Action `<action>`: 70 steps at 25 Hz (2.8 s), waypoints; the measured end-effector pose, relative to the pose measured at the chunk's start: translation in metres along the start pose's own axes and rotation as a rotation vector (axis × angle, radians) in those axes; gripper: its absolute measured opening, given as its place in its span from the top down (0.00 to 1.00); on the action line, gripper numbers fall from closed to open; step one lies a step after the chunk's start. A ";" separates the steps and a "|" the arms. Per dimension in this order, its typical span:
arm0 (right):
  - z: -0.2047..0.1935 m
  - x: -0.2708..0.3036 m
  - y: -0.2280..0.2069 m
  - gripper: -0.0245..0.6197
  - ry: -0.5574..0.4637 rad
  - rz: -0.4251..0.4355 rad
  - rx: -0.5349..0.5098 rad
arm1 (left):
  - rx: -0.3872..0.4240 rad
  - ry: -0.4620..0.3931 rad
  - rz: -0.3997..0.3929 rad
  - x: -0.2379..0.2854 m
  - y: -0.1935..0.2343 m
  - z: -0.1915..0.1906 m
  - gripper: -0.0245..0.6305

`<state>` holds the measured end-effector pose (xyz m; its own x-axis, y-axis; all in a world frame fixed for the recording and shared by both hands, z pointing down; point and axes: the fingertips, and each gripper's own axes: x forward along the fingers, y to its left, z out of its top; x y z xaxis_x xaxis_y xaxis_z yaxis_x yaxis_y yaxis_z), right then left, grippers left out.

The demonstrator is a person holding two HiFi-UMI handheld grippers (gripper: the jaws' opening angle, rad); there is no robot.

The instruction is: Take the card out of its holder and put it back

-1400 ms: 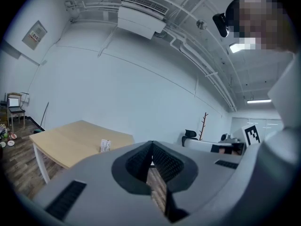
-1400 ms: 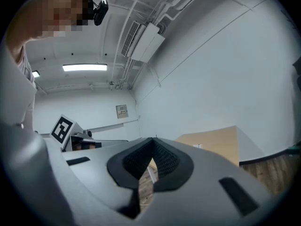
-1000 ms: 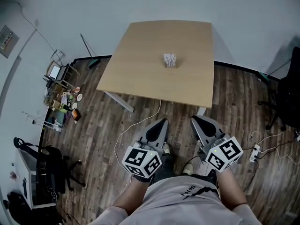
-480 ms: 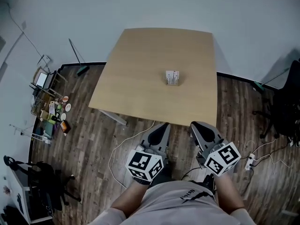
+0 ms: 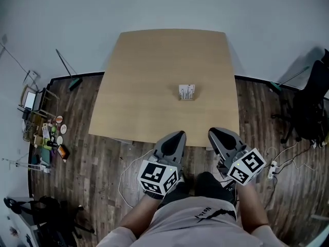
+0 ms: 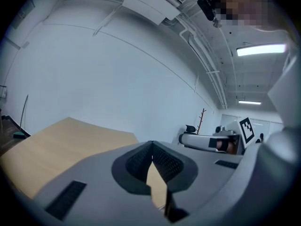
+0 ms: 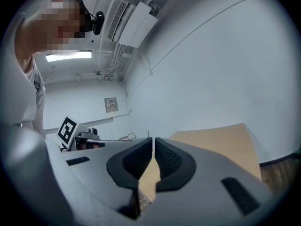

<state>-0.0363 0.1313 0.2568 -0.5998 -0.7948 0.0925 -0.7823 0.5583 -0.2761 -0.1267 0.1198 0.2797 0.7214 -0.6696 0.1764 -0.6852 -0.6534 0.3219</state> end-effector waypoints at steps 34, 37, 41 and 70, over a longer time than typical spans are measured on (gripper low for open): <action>-0.196 0.215 -0.270 0.86 0.386 0.368 -0.070 | -0.097 0.163 0.198 0.229 0.151 -0.088 0.94; -0.207 0.222 -0.271 0.86 0.398 0.388 -0.065 | -0.107 0.174 0.199 0.233 0.154 -0.096 0.94; -0.215 0.228 -0.270 0.86 0.402 0.418 -0.064 | -0.122 0.178 0.198 0.241 0.158 -0.107 0.94; -0.157 0.234 -0.257 0.92 0.270 0.454 -0.159 | -0.115 0.171 0.211 0.236 0.159 -0.111 0.94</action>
<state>-0.0019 -0.1608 0.4992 -0.8883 -0.3882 0.2452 -0.4381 0.8765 -0.1994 -0.0546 -0.1025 0.4762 0.5776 -0.7109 0.4013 -0.8129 -0.4556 0.3628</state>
